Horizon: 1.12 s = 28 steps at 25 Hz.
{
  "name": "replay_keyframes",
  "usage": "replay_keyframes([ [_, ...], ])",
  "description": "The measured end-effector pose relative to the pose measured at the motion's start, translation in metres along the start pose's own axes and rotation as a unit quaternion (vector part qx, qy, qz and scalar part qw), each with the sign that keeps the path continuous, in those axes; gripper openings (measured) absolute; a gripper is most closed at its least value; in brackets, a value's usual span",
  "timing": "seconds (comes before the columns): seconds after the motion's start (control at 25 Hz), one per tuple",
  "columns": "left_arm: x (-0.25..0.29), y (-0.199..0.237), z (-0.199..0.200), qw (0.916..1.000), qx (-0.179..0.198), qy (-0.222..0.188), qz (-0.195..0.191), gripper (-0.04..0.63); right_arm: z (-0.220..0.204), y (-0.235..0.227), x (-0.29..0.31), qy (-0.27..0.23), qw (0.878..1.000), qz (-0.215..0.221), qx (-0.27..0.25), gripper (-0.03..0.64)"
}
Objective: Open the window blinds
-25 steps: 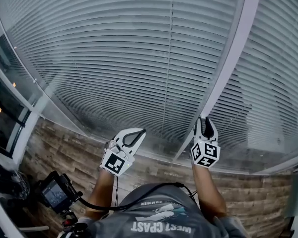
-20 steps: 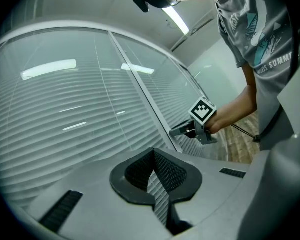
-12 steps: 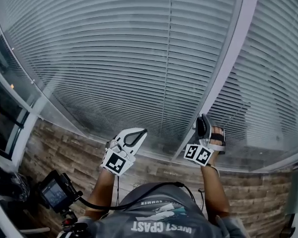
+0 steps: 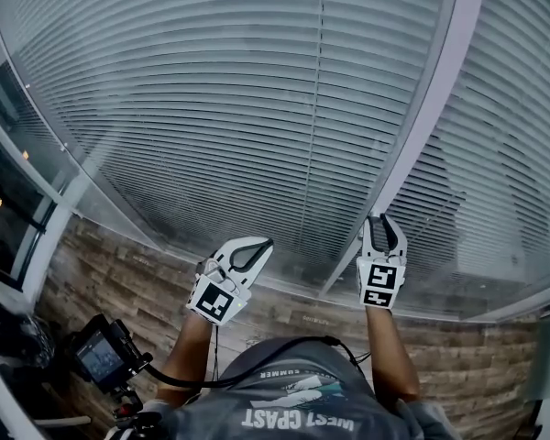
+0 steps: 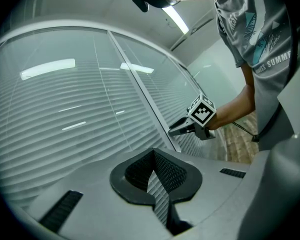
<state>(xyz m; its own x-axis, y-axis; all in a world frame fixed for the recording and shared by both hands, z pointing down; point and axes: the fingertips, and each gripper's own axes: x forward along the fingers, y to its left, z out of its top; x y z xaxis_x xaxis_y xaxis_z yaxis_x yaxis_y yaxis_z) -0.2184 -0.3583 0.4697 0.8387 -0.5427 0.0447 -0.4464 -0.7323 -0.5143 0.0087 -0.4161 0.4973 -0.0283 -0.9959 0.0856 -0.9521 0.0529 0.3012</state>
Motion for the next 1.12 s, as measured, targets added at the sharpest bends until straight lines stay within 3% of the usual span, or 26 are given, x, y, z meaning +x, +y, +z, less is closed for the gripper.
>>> replay_keyframes([
  [0.12, 0.000, -0.001, -0.001, 1.0000, 0.004, 0.000, -0.003, 0.003, 0.000, 0.006, -0.001, 0.002, 0.994, -0.013, -0.110, 0.118],
  [0.2, -0.001, -0.002, -0.002, 1.0000, 0.002, -0.001, -0.002, 0.003, -0.001, 0.012, -0.002, 0.010, 0.974, -0.019, -0.227, 0.117],
  [0.28, 0.000, -0.002, 0.000, 1.0000, 0.000, -0.004, -0.002, 0.003, -0.004, 0.018, -0.002, 0.024, 0.934, -0.022, -0.357, 0.117],
  [0.36, 0.002, -0.003, 0.003, 1.0000, 0.002, -0.007, -0.006, 0.003, -0.008, 0.022, -0.002, 0.039, 0.880, -0.021, -0.473, 0.117],
  [0.4, 0.003, -0.004, 0.004, 0.9999, 0.003, -0.008, -0.007, 0.003, -0.009, 0.023, -0.002, 0.041, 0.862, -0.016, -0.505, 0.117],
  [0.44, 0.003, -0.004, 0.004, 0.9999, 0.004, -0.010, -0.008, 0.003, -0.009, 0.024, -0.002, 0.038, 0.858, -0.008, -0.513, 0.117],
  [0.48, 0.003, -0.004, 0.004, 0.9999, 0.004, -0.010, -0.008, 0.003, -0.008, 0.025, -0.002, 0.033, 0.868, 0.001, -0.496, 0.117],
  [0.52, 0.002, -0.004, 0.004, 0.9999, 0.002, -0.010, -0.007, 0.003, -0.007, 0.024, -0.003, 0.026, 0.892, 0.010, -0.451, 0.118],
  [0.6, 0.002, -0.006, 0.003, 0.9999, 0.000, -0.009, -0.008, 0.003, -0.004, 0.020, -0.006, 0.014, 0.960, 0.028, -0.279, 0.118],
  [0.64, 0.002, -0.007, 0.002, 0.9999, 0.001, -0.007, -0.009, 0.003, -0.003, 0.017, -0.008, 0.009, 0.984, 0.035, -0.176, 0.118],
  [0.68, 0.003, -0.007, 0.002, 0.9999, 0.002, -0.007, -0.010, 0.003, -0.003, 0.014, -0.010, 0.004, 0.995, 0.037, -0.088, 0.119],
  [0.76, 0.003, -0.005, 0.002, 0.9999, 0.003, -0.008, -0.008, 0.003, -0.002, 0.010, -0.010, -0.002, 1.000, 0.026, 0.009, 0.120],
  [1.0, 0.002, -0.007, 0.000, 1.0000, -0.002, -0.005, -0.008, 0.003, 0.000, 0.000, -0.007, -0.015, 0.990, -0.038, 0.136, 0.118],
  [1.12, 0.005, -0.011, 0.003, 0.9999, -0.001, -0.009, -0.013, 0.003, 0.001, -0.001, -0.009, -0.018, 0.991, -0.048, 0.125, 0.118],
])
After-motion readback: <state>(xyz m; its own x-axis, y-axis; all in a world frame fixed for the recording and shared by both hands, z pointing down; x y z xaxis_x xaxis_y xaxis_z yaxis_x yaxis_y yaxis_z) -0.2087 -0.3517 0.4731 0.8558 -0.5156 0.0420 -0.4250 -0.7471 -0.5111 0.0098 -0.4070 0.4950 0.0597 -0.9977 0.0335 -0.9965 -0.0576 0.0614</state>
